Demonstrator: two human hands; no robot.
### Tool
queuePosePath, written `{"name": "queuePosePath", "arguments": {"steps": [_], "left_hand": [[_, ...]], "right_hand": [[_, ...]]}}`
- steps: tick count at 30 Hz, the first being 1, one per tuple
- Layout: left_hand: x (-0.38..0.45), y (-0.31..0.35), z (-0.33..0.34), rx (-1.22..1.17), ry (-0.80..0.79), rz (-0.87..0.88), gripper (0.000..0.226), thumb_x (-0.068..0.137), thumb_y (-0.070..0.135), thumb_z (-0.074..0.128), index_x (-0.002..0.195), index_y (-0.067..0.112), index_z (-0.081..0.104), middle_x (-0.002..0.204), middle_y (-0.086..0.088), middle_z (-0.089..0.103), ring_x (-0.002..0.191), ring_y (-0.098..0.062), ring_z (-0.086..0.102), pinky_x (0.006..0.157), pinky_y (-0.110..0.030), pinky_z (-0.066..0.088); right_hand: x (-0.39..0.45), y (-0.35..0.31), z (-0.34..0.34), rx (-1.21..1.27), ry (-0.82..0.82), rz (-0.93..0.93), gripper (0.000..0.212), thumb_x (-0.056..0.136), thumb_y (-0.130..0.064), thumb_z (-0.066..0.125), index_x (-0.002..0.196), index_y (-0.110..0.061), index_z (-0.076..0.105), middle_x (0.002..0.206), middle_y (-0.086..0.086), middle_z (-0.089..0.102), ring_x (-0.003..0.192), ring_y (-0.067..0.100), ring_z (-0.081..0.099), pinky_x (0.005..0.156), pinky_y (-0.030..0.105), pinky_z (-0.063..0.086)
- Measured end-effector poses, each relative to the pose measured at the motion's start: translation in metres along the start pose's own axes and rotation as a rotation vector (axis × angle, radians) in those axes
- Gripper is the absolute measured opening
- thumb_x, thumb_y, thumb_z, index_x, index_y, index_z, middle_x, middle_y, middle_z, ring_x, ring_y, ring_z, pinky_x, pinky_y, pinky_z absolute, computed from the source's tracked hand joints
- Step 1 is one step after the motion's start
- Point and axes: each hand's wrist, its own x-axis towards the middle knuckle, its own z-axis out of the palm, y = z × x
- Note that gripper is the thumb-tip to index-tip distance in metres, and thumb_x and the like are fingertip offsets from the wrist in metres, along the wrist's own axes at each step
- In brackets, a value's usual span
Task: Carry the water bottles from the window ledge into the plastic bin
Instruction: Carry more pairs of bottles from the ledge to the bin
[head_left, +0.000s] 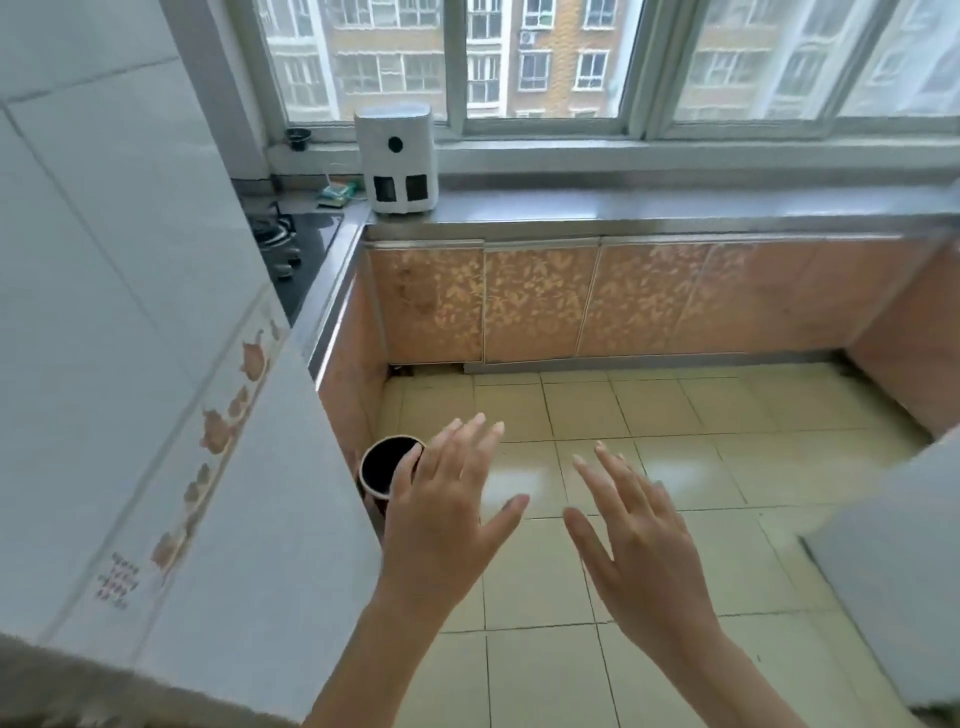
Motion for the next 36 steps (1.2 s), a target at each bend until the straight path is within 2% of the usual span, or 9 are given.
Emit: {"name": "queuePosePath", "arguments": {"steps": [4,8,13,16,27,32,36], "left_hand": [[0.062,0.013,0.038,-0.061,-0.05,0.152,0.064,0.087,0.059,0.049,0.141,0.024,0.051,0.146,0.004,0.052,0.137,-0.018,0.046,0.106,-0.047,0.043],[0.122,0.037,0.075,-0.097,-0.095,0.285,0.066,0.088,0.061,0.047,0.143,0.025,0.049,0.146,0.004,0.052,0.137,-0.019,0.047,0.107,-0.046,0.042],[0.203,0.081,0.129,-0.162,-0.071,0.394,0.066,0.086,0.06,0.048,0.14,0.023,0.053,0.142,0.004,0.056,0.132,-0.02,0.052,0.103,-0.046,0.045],[0.253,0.109,0.165,-0.177,-0.067,0.419,0.066,0.086,0.06,0.049,0.14,0.022,0.053,0.143,0.003,0.056,0.132,-0.02,0.052,0.103,-0.045,0.044],[0.416,0.206,0.264,-0.195,-0.1,0.461,0.065,0.085,0.06,0.046,0.139,0.024,0.053,0.143,0.006,0.056,0.133,-0.018,0.051,0.103,-0.041,0.044],[0.487,0.235,0.311,-0.212,-0.096,0.493,0.065,0.085,0.059,0.049,0.138,0.023,0.055,0.141,0.006,0.057,0.132,-0.017,0.051,0.103,-0.033,0.032],[0.553,0.253,0.358,-0.215,-0.112,0.509,0.065,0.084,0.059,0.049,0.139,0.025,0.054,0.143,0.007,0.056,0.132,-0.016,0.051,0.102,-0.035,0.038]], "right_hand": [[0.03,0.035,-0.01,-0.048,0.071,0.142,0.052,0.095,-0.051,0.03,0.138,-0.024,0.045,0.146,0.001,0.046,0.134,0.019,0.036,0.104,0.05,0.042],[0.055,0.081,-0.019,-0.078,0.12,0.285,0.054,0.094,-0.051,0.03,0.14,-0.025,0.044,0.148,0.0,0.043,0.135,0.021,0.039,0.11,0.044,0.029],[0.103,0.15,-0.029,-0.101,0.17,0.392,0.057,0.094,-0.054,0.028,0.139,-0.024,0.045,0.148,0.001,0.043,0.137,0.02,0.036,0.11,0.044,0.028],[0.139,0.197,-0.033,-0.099,0.185,0.414,0.06,0.094,-0.057,0.024,0.14,-0.025,0.045,0.149,0.001,0.042,0.137,0.02,0.036,0.111,0.046,0.03],[0.259,0.353,-0.072,-0.119,0.196,0.482,0.055,0.093,-0.049,0.031,0.14,-0.024,0.045,0.148,0.002,0.042,0.131,0.022,0.043,0.103,0.05,0.041],[0.313,0.411,-0.077,-0.12,0.198,0.506,0.057,0.092,-0.052,0.03,0.142,-0.027,0.042,0.151,-0.001,0.039,0.133,0.02,0.04,0.104,0.048,0.041],[0.368,0.462,-0.075,-0.13,0.215,0.534,0.057,0.092,-0.053,0.031,0.142,-0.027,0.042,0.151,-0.001,0.038,0.131,0.018,0.041,0.103,0.044,0.042]]}}
